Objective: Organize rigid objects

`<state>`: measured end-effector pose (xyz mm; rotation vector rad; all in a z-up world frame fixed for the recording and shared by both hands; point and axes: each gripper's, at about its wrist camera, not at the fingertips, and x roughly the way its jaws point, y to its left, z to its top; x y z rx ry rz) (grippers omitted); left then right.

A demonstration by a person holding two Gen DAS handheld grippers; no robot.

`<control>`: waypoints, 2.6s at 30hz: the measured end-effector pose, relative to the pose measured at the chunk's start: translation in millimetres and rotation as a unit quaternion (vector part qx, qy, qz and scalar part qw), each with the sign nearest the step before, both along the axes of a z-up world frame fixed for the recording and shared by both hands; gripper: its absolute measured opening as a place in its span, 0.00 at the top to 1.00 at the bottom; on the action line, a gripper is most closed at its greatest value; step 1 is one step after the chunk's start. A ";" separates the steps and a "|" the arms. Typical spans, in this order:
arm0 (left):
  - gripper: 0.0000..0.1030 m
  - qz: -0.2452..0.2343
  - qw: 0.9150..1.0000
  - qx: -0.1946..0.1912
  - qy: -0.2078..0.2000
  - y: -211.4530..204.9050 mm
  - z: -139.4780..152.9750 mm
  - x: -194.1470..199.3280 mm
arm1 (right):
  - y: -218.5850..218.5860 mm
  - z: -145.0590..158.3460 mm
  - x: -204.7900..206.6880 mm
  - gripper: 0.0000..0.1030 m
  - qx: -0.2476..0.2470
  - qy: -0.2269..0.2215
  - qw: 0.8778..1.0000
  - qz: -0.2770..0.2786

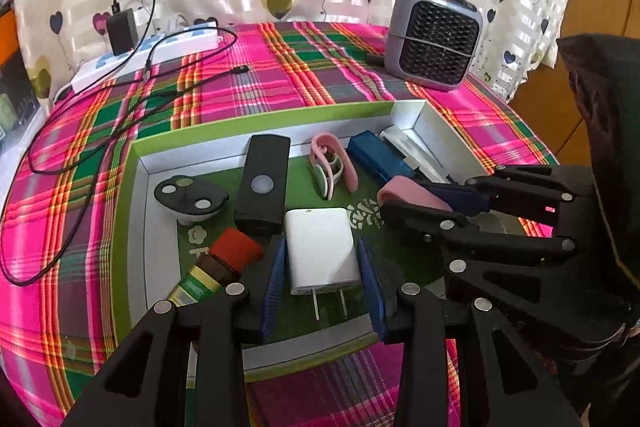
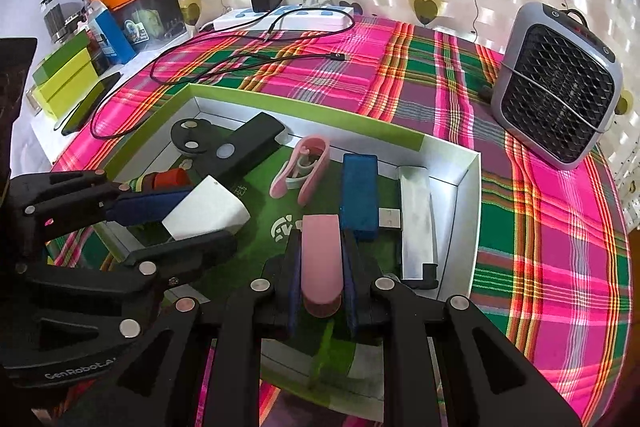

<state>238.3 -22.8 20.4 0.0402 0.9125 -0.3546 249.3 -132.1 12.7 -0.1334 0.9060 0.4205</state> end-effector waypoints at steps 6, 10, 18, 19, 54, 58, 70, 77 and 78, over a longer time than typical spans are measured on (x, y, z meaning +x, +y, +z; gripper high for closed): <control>0.66 0.004 1.000 0.002 0.006 0.1 -2.7 0.8 | 0.4 -0.7 -0.8 0.82 -0.002 -0.002 1.000 -0.004; 0.66 0.006 1.000 0.003 0.004 0.8 -1.3 0.7 | -0.4 -0.7 -0.8 0.82 0.003 -0.003 1.000 -0.007; 0.66 0.012 1.000 0.002 0.006 1.3 -2.7 -1.6 | -6.1 -0.2 -3.3 0.79 0.024 -0.002 0.999 -0.021; 0.66 0.014 1.000 0.002 0.005 1.9 -2.7 -2.8 | -5.9 -0.1 -4.3 0.79 0.024 -0.003 0.999 -0.023; 0.65 0.085 0.995 0.009 -0.056 12.1 19.2 -114.8 | -17.6 24.2 -116.9 0.77 0.040 -0.058 0.993 -0.093; 0.65 0.085 0.995 0.016 -0.049 9.6 13.6 -122.5 | -18.4 18.3 -126.8 0.77 0.031 -0.054 0.993 -0.099; 0.65 0.109 0.993 0.029 -0.030 6.1 -4.4 -140.0 | -21.0 2.5 -151.6 0.77 0.002 -0.033 0.993 -0.111; 0.65 0.112 0.992 0.048 -0.027 -2.4 -15.3 -148.5 | -26.2 -8.6 -156.9 0.77 -0.003 -0.020 0.992 -0.125; 0.65 0.111 0.992 0.051 -0.028 -3.2 -15.6 -149.3 | -26.8 -10.2 -156.5 0.77 -0.004 -0.018 0.992 -0.128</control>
